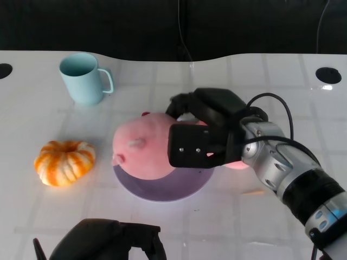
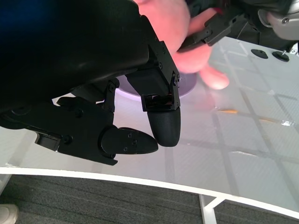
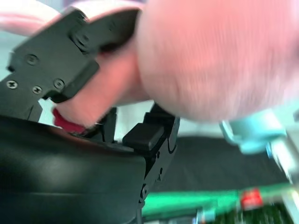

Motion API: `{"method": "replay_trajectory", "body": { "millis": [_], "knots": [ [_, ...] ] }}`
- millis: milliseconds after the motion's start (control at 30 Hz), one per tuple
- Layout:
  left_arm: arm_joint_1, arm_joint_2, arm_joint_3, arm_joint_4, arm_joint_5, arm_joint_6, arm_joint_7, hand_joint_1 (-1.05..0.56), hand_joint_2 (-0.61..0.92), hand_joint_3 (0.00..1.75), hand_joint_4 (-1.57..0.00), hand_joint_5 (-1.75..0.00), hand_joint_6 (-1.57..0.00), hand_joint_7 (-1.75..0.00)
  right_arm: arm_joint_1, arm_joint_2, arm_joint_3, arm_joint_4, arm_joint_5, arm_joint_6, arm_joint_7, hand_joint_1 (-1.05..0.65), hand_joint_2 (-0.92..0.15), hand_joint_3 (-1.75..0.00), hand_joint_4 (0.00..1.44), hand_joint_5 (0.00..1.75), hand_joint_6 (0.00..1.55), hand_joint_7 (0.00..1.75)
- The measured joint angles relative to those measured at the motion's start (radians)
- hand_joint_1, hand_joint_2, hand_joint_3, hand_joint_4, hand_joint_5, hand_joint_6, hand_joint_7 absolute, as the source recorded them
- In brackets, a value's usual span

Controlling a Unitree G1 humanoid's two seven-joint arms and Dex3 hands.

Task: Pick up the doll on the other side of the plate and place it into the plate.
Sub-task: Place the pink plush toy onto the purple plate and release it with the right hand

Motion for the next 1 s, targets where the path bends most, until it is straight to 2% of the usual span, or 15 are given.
{"method": "replay_trajectory", "body": {
  "millis": [67,333,567,667,767,933,1000],
  "knots": [
    [-0.002,0.0,-0.001,-0.001,0.002,0.005,0.0,-0.28,0.92,0.31,-0.7,-1.4,-0.77,-0.95,0.001,-0.014,0.006,-0.037,0.001,0.017,0.073,-0.62,-0.92,-0.12,0.23,0.22,0.23,0.0],
    [-0.005,0.001,-0.002,-0.007,0.0,0.01,0.0,-0.29,0.92,0.31,-0.71,-1.39,-0.77,-0.95,0.027,-0.07,0.007,-0.184,0.041,0.04,0.25,-0.71,-0.92,-0.08,0.14,0.16,0.1,0.0],
    [-0.009,0.002,-0.001,-0.006,-0.003,0.007,0.0,-0.28,0.92,0.32,-0.7,-1.38,-0.77,-0.95,0.092,-0.126,-0.006,-0.322,0.065,0.049,0.311,-0.8,-0.92,-0.1,0.15,0.17,0.09,0.0],
    [-0.01,0.003,-0.002,-0.006,-0.003,0.007,-0.001,-0.29,0.92,0.33,-0.7,-1.38,-0.75,-0.95,0.132,-0.17,-0.008,-0.416,0.054,0.039,0.31,-0.82,-0.92,-0.13,0.2,0.2,0.13,0.02],
    [-0.011,0.003,-0.004,-0.011,-0.001,0.021,-0.008,-0.29,0.92,0.32,-0.7,-1.37,-0.76,-0.96,0.189,-0.217,-0.026,-0.526,0.052,0.016,0.291,-0.78,-0.92,-0.16,0.26,0.23,0.18,0.04],
    [-0.013,0.002,-0.011,-0.018,-0.001,0.023,-0.009,-0.26,0.92,0.29,-0.71,-1.34,-0.76,-0.93,0.304,-0.261,-0.098,-0.657,0.092,-0.067,0.224,-0.63,-0.92,-0.3,0.46,0.35,0.39,0.12],
    [-0.012,0.002,-0.012,-0.019,-0.002,0.022,-0.008,-0.27,0.92,0.29,-0.71,-1.33,-0.77,-0.93,0.362,-0.276,-0.138,-0.69,0.12,-0.123,0.177,-0.57,-0.92,-0.31,0.53,0.48,0.48,0.15]
  ]
}}
